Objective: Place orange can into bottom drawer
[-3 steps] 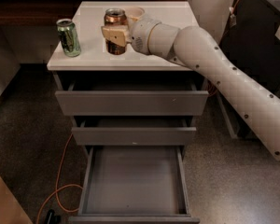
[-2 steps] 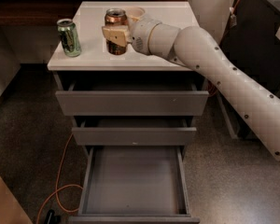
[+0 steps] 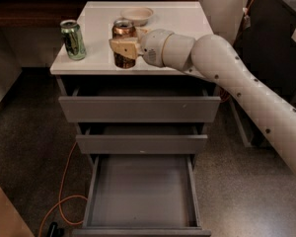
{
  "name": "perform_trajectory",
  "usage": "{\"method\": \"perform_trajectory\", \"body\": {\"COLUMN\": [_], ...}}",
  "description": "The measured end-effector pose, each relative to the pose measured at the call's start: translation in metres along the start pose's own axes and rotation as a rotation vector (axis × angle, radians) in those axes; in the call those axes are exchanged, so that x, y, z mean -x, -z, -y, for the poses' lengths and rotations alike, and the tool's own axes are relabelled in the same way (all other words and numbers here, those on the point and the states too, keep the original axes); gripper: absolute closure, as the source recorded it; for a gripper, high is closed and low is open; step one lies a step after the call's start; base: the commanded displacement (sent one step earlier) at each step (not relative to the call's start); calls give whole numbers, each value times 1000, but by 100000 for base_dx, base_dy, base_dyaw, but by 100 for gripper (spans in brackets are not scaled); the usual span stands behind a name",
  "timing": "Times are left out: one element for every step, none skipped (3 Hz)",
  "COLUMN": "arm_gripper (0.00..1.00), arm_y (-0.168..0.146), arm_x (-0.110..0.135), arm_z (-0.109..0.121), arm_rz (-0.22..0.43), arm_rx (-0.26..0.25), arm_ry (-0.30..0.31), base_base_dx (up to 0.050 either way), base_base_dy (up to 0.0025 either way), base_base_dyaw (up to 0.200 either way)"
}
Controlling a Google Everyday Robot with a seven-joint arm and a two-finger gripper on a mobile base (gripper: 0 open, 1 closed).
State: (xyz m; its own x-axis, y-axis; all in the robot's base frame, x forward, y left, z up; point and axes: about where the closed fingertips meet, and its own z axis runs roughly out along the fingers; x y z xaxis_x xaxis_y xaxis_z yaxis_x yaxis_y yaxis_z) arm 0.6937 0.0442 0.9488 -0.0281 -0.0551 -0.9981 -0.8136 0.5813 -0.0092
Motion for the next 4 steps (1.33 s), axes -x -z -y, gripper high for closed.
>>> {"method": "perform_trajectory", "body": {"arm_gripper": [100,100,100,100], "arm_y": [30,51,66,75], "arm_x": [-9,-20,-40,-71], "arm_z": [-26,-49,-63,-68], "arm_rz": [4,0,-14,-28], "arm_rx": [70,131,155,129], "arm_ry": [7,20,40,40], "base_base_dx": [0,0,0,0], "base_base_dy": [0,0,0,0], "base_base_dyaw": [0,0,0,0]}}
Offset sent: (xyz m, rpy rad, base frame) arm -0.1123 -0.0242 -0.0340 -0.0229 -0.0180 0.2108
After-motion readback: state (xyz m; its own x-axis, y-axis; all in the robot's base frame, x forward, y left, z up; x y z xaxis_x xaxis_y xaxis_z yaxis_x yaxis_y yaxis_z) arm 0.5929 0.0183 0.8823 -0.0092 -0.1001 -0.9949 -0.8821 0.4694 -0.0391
